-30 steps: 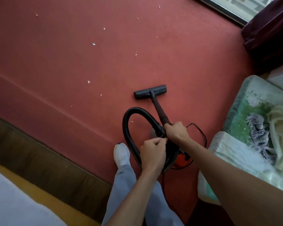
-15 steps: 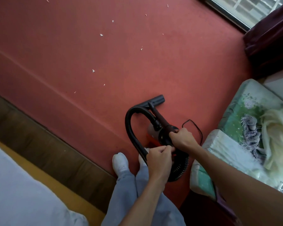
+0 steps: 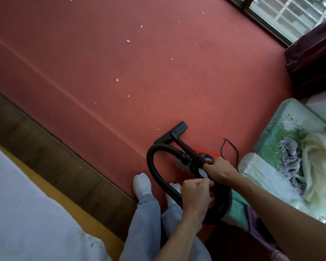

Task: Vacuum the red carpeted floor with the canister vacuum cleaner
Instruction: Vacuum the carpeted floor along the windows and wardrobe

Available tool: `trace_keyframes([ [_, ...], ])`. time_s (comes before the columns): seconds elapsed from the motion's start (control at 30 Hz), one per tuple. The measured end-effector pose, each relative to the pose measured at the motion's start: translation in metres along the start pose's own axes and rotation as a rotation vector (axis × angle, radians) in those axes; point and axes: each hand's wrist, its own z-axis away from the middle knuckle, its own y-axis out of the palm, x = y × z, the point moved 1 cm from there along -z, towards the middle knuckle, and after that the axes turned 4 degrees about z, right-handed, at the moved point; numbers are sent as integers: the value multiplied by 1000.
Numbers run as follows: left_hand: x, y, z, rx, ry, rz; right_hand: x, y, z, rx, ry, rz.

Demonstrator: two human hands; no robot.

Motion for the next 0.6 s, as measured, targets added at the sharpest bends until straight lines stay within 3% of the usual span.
trace_keyframes([
  [0.33, -7, -36, -48, -207, 57, 98, 83, 13, -31, -7, -93, -14],
  [0.6, -40, -73, -65, -285, 165, -41, 128, 32, -46, -54, -61, -131],
])
